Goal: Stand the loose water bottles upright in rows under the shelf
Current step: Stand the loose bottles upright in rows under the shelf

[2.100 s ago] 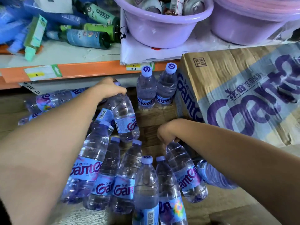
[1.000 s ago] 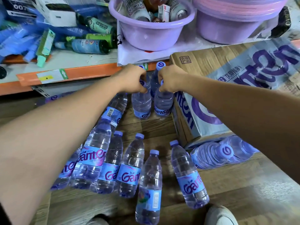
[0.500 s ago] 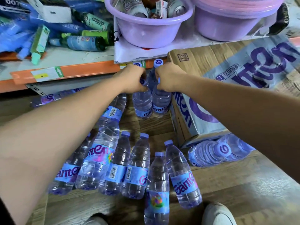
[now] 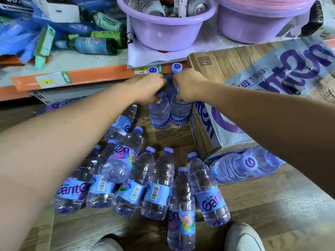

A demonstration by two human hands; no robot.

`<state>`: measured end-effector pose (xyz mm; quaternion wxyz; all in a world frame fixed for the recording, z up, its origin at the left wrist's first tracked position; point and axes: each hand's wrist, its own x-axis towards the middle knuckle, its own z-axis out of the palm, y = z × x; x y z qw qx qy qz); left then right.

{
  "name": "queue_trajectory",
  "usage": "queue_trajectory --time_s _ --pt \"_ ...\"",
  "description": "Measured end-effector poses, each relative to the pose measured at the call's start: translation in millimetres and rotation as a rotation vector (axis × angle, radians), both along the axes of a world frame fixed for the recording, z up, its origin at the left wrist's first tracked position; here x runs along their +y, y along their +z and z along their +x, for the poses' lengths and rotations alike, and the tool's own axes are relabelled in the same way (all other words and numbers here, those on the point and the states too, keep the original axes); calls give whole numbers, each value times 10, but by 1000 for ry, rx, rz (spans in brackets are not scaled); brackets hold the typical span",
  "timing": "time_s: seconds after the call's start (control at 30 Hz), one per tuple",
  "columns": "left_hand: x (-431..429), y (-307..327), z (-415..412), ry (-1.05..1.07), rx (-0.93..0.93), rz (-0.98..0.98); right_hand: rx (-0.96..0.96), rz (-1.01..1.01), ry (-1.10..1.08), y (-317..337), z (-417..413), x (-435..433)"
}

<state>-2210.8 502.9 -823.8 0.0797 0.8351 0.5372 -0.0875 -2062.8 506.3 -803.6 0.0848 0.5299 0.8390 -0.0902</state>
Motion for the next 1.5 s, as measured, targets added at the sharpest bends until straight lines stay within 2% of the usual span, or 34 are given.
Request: queue_trajectory --time_s 0.27,0.37,0.47,0.53,0.57,0.73,0.83,0.97,1.13,1.27,1.33,1.5 --pt "-21 60 -23 -6 6 -6 -74 21 41 -5 -21 23" --pt "-77 95 -36 129 -119 -18 -85 13 49 4 -47 -20" --pt "-175 24 -91 305 -239 67 -62 214 138 77 -91 -144" --pt "-238 -48 -206 445 -284 14 -20 327 221 109 -153 -230" --pt "-254 -95 -286 478 -269 -37 15 310 238 106 -189 -268" --pt "-393 -265 -487 474 -91 -259 77 -23 306 13 -297 -396" --pt "-447 -361 -471 415 27 -348 -48 -220 421 -138 -316 -461" --pt "-459 -486 -307 286 209 -429 -187 -455 366 -497 -311 -418" --pt "-428 -756 -98 209 371 -528 -275 -530 350 -800 -296 -433" --pt "-486 -1010 -96 378 443 -545 -314 -589 365 -928 -357 -455" --pt "-496 -1043 -91 395 462 -511 -309 -605 342 -975 -392 -471" --pt "-439 -1038 16 486 408 -544 -286 -783 294 -1200 -474 -536"
